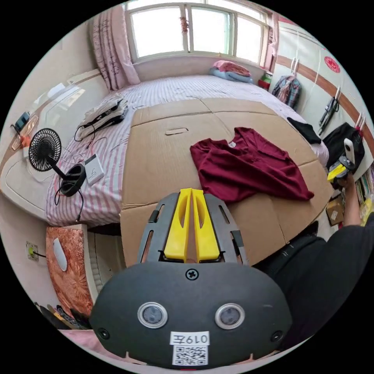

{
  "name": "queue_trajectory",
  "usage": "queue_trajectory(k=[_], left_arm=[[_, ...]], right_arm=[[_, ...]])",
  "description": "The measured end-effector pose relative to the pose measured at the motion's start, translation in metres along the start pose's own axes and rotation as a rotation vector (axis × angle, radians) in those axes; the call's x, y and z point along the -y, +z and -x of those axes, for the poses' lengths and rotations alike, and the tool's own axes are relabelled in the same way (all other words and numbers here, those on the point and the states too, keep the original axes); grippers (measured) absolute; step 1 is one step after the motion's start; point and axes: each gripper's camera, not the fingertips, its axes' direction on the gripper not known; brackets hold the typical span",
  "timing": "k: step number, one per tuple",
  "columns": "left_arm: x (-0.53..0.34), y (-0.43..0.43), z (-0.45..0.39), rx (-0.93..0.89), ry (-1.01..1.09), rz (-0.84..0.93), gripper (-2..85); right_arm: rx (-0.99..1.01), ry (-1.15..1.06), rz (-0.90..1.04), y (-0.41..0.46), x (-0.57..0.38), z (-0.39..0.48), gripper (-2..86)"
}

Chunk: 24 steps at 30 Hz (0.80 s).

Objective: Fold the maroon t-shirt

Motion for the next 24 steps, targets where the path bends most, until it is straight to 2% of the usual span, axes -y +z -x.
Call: queue_trajectory(k=[3,5,9,14,19,24], left_arm=[[0.047,0.028,0.016,-0.045,-0.034,-0.013,5.2],[0.08,0.058,0.019,-0.017,-0.058,0.003,6.4],[0.14,0.135,0.02,-0.056,-0.104,0.157,6.5],[0.162,0.166,0.007,-0.023,-0.121,0.239,6.1],[0.17,0.169,-0.008,0.013,-0.092,0.25,3.3],[0.177,0.157,-0.035,0.109,0.02,0.231,1.5]], right_arm=[[-0.247,0.051,-0.063,-0.015,0.029,-0.017,1.1],[-0.422,0.146,-0.185,-0.017,0.069,-0.043,6.3],[-0.362,0.285,-0.282,0.003,0.133,-0.104,10.3],[-0.388,0.393,-0.146,0.083,0.202,-0.163,11.7],[-0.44,0.458,-0.087,0.129,0.215,-0.167,10.9],[-0.593,0.394,-0.06,0.162,0.206,-0.12,2.4]])
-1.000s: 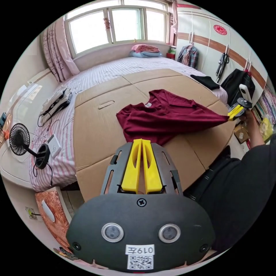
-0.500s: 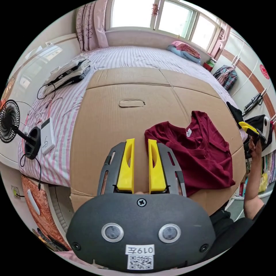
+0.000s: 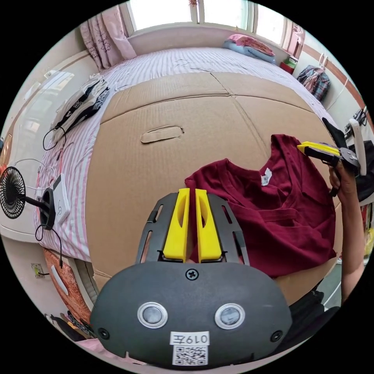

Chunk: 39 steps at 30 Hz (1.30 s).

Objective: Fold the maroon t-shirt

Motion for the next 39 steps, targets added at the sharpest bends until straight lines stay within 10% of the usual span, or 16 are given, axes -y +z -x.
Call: queue_trajectory(k=[29,39], left_arm=[[-0.192,-0.411,-0.076,0.348,0.007,-0.725,0.9],[-0.223,-0.517,-0.087,0.501,0.048,-0.938,1.2]], right_arm=[[-0.29,-0.163,-0.978,-0.431,-0.372,0.244,-0.8],[-0.444,-0.198,-1.079,-0.495,-0.368,0.288,-0.8]])
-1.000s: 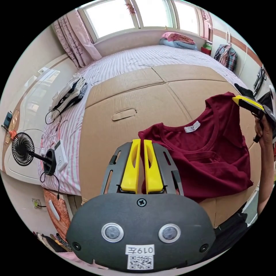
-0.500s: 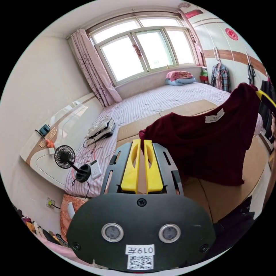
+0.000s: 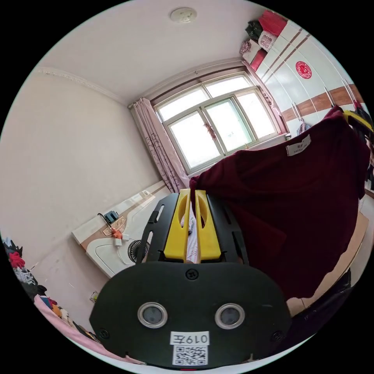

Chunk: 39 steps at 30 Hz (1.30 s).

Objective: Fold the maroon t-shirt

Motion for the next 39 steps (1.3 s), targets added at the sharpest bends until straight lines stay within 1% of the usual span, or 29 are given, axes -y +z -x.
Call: queue_trajectory(k=[1,3,4,5,6,7,8,9,10,11,14,16,18,22,24,26,29,31,33,35,37,39], left_arm=[[0.001,0.008,-0.003,-0.005,0.007,0.013,1.2],[0.0,0.057,-0.023,-0.038,0.038,0.107,1.2],[-0.003,0.073,-0.03,-0.05,0.046,0.138,1.2],[-0.01,0.107,-0.044,-0.077,0.062,0.204,1.2],[-0.02,0.144,-0.061,-0.113,0.081,0.276,1.2],[-0.027,0.162,-0.071,-0.128,0.092,0.309,1.1],[-0.041,0.199,-0.091,-0.149,0.112,0.378,1.1],[-0.056,0.234,-0.112,-0.176,0.132,0.434,1.0],[-0.063,0.249,-0.121,-0.192,0.14,0.453,1.0],[-0.078,0.279,-0.141,-0.222,0.154,0.506,0.9],[-0.111,0.338,-0.185,-0.27,0.179,0.602,0.7],[-0.128,0.367,-0.207,-0.242,0.202,0.645,0.7],[-0.143,0.401,-0.224,-0.218,0.183,0.675,0.7],[-0.142,0.44,-0.233,-0.231,0.105,0.665,0.7],[-0.135,0.466,-0.236,-0.234,0.073,0.703,0.7],[-0.133,0.482,-0.239,-0.226,0.082,0.738,0.8],[-0.136,0.493,-0.238,-0.274,0.106,0.757,0.8],[-0.141,0.482,-0.231,-0.324,0.093,0.732,0.8],[-0.152,0.457,-0.225,-0.419,0.066,0.706,0.9],[-0.164,0.433,-0.225,-0.471,0.049,0.691,1.0],[-0.18,0.409,-0.229,-0.531,0.043,0.702,1.2],[-0.203,0.377,-0.228,-0.577,0.02,0.715,1.4]], right_arm=[[0.013,0.008,0.045,0.022,-0.002,-0.001,-0.8],[0.021,0.018,0.134,0.066,-0.012,-0.002,-0.8],[0.021,0.021,0.208,0.101,-0.023,-0.003,-0.8],[0.029,0.032,0.296,0.141,-0.04,-0.004,-0.7],[0.037,0.042,0.342,0.162,-0.05,-0.005,-0.7],[0.063,0.065,0.435,0.204,-0.073,-0.008,-0.7],[0.073,0.081,0.515,0.244,-0.099,-0.01,-0.7],[0.073,0.088,0.55,0.263,-0.113,-0.011,-0.7],[0.077,0.104,0.62,0.299,-0.141,-0.012,-0.7],[0.069,0.106,0.682,0.332,-0.169,-0.011,-0.7],[0.083,0.128,0.791,0.4,-0.224,-0.01,-0.5],[0.08,0.152,0.83,0.433,-0.248,-0.012,-0.2],[0.078,0.169,0.844,0.461,-0.262,-0.016,0.1],[0.047,0.176,0.847,0.523,-0.269,-0.024,0.9],[0.039,0.176,0.886,0.551,-0.274,-0.027,1.6],[0.065,0.187,1.015,0.589,-0.293,-0.033,3.4],[0.025,0.152,1.103,0.605,-0.311,-0.038,5.4],[0.036,0.164,1.092,0.598,-0.314,-0.044,5.6],[0.13,0.252,1.039,0.581,-0.309,-0.057,3.9],[0.271,0.391,0.936,0.547,-0.3,-0.072,2.5],[0.353,0.424,0.895,0.521,-0.295,-0.072,1.7],[0.357,0.387,0.895,0.495,-0.293,-0.063,1.6]])
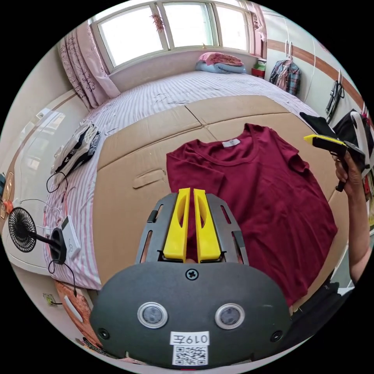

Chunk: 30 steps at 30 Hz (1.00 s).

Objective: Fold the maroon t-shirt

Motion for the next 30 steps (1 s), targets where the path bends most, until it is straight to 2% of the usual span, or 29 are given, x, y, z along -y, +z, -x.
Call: queue_trajectory(k=[4,7,10,14,17,23,25,30], left_arm=[[-0.049,-0.009,-0.002,0.043,-0.071,-0.01,1.6],[-0.082,-0.013,-0.002,0.1,-0.112,0.0,1.7],[-0.114,-0.017,-0.007,0.062,-0.082,0.019,1.8],[-0.155,-0.018,-0.004,0.177,-0.108,0.089,1.6],[-0.182,-0.028,0.01,0.208,-0.179,0.103,1.4],[-0.23,-0.032,0.036,0.045,-0.294,0.146,1.3],[-0.239,-0.033,0.039,0.04,-0.31,0.138,1.4],[-0.248,-0.034,0.033,0.072,-0.263,0.158,1.6]], right_arm=[[-0.101,-0.003,-0.011,-0.025,-0.049,0.01,2.6],[-0.041,0.016,0.008,-0.032,-0.07,0.004,2.9],[-0.012,0.004,0.111,-0.028,-0.083,0.003,3.2],[-0.15,-0.003,0.212,-0.025,-0.101,0.007,5.3],[-0.104,0.043,0.249,-0.029,-0.115,0.004,7.4],[-0.099,0.102,0.276,-0.035,-0.139,0.005,9.0],[-0.079,0.116,0.283,-0.031,-0.141,0.007,8.7],[-0.19,0.066,0.281,-0.022,-0.136,0.028,6.0]])
